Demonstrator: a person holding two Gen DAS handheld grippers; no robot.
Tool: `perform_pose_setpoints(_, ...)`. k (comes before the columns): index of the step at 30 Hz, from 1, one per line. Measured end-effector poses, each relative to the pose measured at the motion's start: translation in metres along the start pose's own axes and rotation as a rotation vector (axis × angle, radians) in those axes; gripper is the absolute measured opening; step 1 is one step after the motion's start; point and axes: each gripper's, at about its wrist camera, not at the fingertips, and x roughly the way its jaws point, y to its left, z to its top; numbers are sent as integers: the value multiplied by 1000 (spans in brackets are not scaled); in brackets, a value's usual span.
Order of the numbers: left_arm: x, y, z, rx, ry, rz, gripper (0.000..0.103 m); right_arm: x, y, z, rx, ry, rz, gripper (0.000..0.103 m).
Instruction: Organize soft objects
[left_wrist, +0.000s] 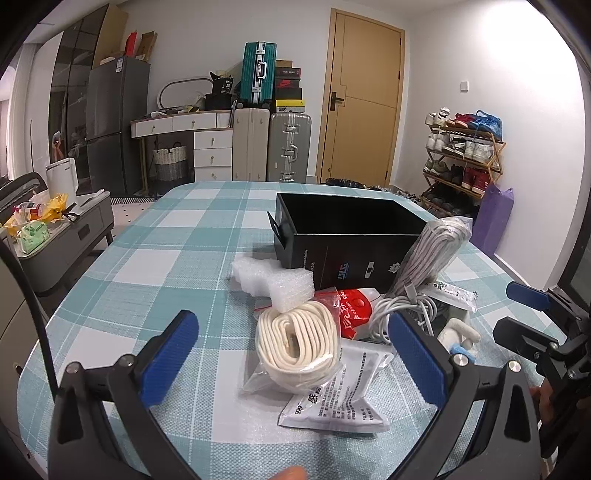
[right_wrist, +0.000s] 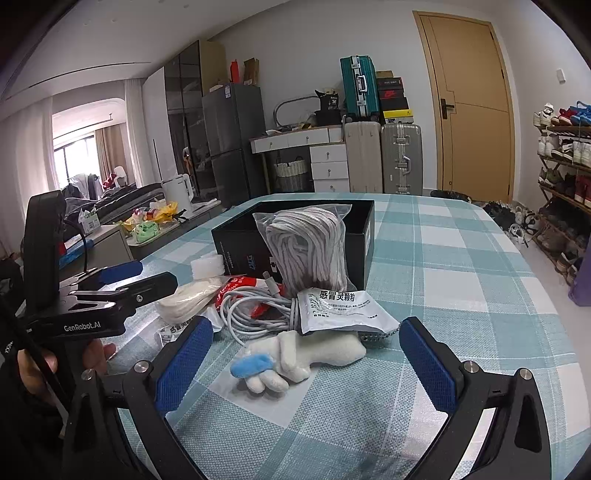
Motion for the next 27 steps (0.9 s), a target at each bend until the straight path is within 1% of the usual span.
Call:
perform_pose_setpoints(5,-2,0,-1,5,-3,-4,103,0,0,0,0,-1,-1,103)
perform_pose_setpoints(21,-1,-7,-1,42,-2,22,103,-4,2,1,-4,-18,9,103)
perform_pose_setpoints(27,-2,-7,-2,38,-3,22,103,-4,2,1,-4,-19,8,103)
